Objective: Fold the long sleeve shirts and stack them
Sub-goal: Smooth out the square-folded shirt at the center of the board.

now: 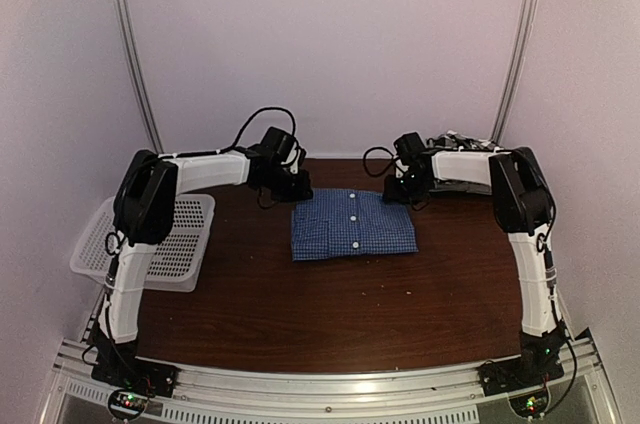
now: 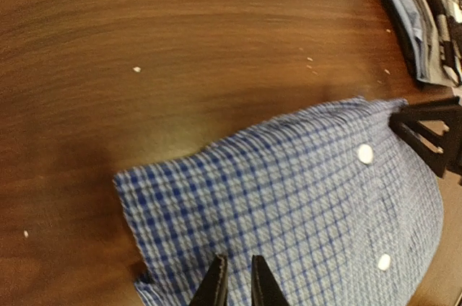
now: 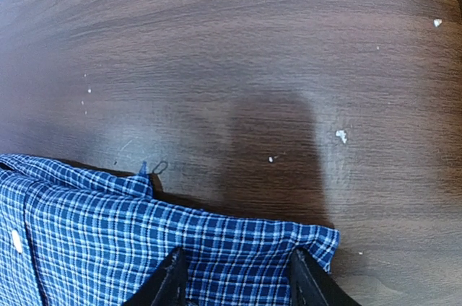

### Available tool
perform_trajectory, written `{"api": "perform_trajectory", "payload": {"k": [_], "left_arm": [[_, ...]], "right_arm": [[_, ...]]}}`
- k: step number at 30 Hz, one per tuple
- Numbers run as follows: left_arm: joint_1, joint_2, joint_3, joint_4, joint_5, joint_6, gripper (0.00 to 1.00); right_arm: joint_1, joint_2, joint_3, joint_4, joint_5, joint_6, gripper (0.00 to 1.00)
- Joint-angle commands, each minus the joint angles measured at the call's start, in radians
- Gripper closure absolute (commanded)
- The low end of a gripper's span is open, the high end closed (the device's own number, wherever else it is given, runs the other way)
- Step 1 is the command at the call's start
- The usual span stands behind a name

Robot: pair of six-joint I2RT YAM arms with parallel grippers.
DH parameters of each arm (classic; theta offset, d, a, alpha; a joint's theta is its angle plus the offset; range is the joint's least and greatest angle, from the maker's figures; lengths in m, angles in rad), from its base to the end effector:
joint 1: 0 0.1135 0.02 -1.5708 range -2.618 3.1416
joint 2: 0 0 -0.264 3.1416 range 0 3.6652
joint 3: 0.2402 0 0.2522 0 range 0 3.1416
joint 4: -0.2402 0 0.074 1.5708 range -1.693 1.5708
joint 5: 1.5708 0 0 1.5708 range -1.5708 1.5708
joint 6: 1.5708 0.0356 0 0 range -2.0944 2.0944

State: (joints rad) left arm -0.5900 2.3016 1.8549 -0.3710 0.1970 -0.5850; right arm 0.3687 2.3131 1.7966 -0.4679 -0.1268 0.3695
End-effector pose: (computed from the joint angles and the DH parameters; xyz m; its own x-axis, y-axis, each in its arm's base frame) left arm 0.4262 -0.2937 0.1789 -0.8681 -0.0704 -0.4913 0.2129 0.8414 -0.4967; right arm 0.4663 0.1850 0.1482 -0.8772 0.0451 -0.4780 -0.1136 0.9478 0.2981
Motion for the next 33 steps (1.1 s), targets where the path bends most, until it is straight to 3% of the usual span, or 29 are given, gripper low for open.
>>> {"api": "perform_trajectory", "payload": {"k": [1, 13, 20, 26, 33], "left_arm": [[0.048, 0.089, 0.089, 0.003, -0.057, 0.005, 0.87], [0.093, 0.186, 0.156, -0.022, 0.014, 0.005, 0.87], [0.117, 0.112, 0.154, -0.061, 0.017, 0.013, 0.82], [0.127, -0.039, 0.05, -0.059, 0.05, 0.011, 0.72], [0.119, -0.24, -0.289, 0.107, 0.185, -0.076, 0.55]], "right_arm": [[-0.006, -0.013, 0.031, -0.03, 0.044, 0.015, 0.49], [-0.045, 0.11, 0.172, -0.118, 0.017, 0.005, 0.42], [-0.045, -0.012, 0.13, -0.138, 0.071, -0.031, 0.31], [-0.042, -0.177, -0.007, -0.112, 0.076, -0.04, 0.3], [0.014, -0.395, -0.306, 0.009, 0.044, -0.001, 0.47]]}}
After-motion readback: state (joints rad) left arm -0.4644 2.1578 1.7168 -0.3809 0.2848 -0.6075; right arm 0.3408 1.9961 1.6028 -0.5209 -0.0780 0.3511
